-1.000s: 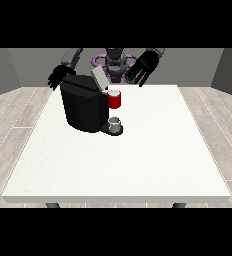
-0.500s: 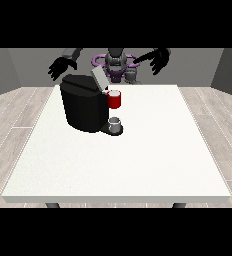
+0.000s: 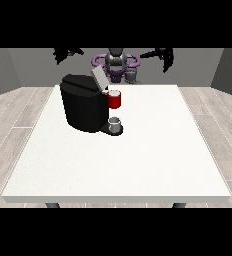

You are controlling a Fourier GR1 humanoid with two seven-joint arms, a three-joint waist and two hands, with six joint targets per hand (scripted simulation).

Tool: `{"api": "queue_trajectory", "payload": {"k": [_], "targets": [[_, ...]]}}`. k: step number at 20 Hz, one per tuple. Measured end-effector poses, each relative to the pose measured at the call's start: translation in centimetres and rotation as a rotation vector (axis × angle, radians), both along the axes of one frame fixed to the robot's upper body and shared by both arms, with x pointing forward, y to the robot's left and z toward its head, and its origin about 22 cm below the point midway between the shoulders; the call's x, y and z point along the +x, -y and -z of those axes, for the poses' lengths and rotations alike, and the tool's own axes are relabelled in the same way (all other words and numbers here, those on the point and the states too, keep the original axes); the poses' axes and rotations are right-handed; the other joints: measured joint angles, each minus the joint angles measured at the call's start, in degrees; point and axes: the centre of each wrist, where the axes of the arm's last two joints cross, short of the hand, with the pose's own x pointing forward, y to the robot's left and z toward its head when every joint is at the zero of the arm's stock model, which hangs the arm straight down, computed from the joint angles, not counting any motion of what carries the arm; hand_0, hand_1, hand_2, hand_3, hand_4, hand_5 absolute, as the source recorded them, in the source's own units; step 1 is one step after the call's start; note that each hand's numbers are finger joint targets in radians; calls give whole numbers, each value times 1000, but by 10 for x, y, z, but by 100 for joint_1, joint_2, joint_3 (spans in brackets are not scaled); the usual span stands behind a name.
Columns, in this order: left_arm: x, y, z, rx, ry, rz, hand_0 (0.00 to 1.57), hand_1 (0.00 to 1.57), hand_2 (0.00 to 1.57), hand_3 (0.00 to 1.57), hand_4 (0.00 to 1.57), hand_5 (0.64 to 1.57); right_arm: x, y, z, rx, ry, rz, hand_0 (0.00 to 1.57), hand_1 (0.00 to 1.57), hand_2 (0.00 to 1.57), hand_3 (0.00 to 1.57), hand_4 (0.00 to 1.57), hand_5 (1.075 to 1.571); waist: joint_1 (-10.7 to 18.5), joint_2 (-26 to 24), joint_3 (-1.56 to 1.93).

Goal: Insert the coffee pod into the coffee machine and close the lid

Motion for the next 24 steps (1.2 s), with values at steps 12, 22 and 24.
{"api": "queue_trajectory", "payload": {"k": [12, 22, 24], "targets": [[-32, 13, 23, -155, -30, 4, 0, 0, 0, 0, 204, 1571, 30, -13, -45, -63, 79, -148, 0, 0, 0, 0, 238, 1571, 605, 58, 1], [-51, 8, 3, -194, 27, -10, 0, 0, 0, 0, 0, 1571, 50, -30, -54, -62, 114, -213, 0, 0, 0, 0, 0, 1571, 764, 527, 2], [-51, 6, -5, -199, 59, -5, 0, 0, 0, 0, 0, 1571, 58, -30, -59, -59, 141, -211, 0, 0, 0, 0, 0, 1571, 825, 760, 3]]}}
